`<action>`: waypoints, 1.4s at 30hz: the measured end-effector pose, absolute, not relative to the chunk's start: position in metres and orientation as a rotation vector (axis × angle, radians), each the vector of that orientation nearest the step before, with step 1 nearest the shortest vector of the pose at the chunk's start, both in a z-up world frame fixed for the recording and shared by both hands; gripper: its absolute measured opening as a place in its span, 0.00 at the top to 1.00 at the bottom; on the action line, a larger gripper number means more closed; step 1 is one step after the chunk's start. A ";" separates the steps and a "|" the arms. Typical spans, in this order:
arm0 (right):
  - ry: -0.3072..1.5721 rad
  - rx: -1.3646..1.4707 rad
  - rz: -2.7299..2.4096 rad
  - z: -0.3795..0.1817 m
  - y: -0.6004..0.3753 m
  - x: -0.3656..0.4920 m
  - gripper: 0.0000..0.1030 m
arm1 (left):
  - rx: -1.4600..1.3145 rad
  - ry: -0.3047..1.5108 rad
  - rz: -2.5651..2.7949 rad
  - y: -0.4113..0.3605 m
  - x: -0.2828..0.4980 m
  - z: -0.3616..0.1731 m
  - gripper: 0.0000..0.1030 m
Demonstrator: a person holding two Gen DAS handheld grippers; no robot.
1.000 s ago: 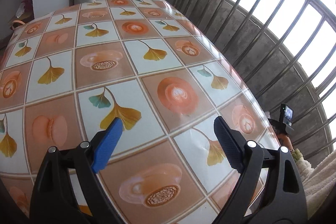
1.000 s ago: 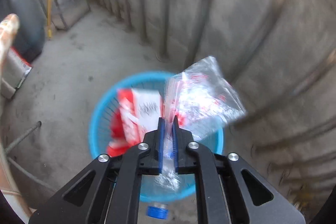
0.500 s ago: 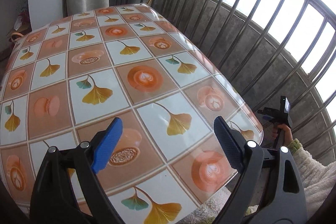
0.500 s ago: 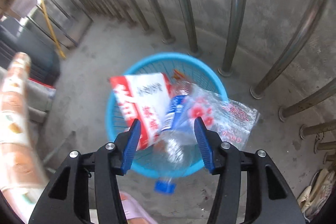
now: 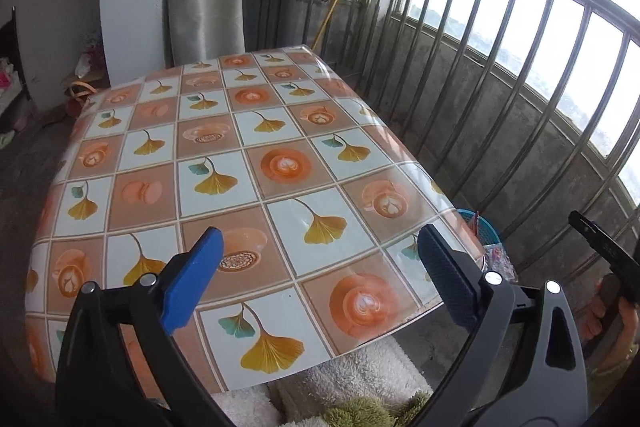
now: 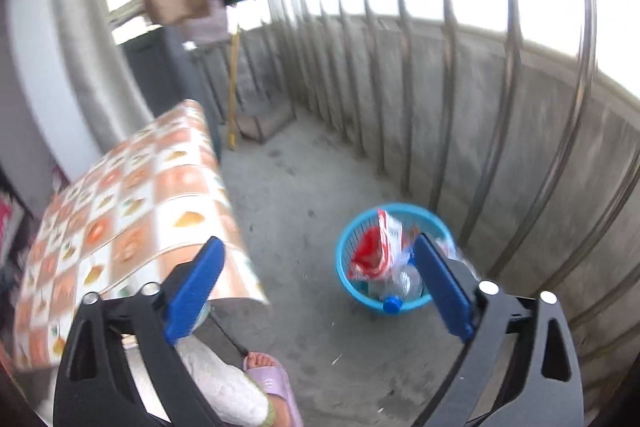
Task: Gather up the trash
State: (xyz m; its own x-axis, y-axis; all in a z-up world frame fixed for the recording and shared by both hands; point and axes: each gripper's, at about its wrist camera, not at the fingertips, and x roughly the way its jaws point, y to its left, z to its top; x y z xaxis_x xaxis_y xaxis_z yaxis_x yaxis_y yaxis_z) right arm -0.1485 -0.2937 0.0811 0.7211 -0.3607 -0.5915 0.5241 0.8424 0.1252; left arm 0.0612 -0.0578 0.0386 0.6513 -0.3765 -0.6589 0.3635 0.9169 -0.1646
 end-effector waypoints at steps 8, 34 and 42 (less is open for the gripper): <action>0.624 0.202 -0.444 0.116 -0.209 -0.146 0.06 | 0.087 0.701 -0.310 -0.080 0.039 0.047 0.09; 0.843 0.115 -0.559 0.073 -0.196 -0.119 0.06 | 0.128 0.890 -0.203 -0.076 0.030 0.012 0.09; 0.792 0.143 -0.553 0.092 -0.192 -0.126 0.06 | 0.104 0.851 -0.210 -0.067 0.029 0.026 0.09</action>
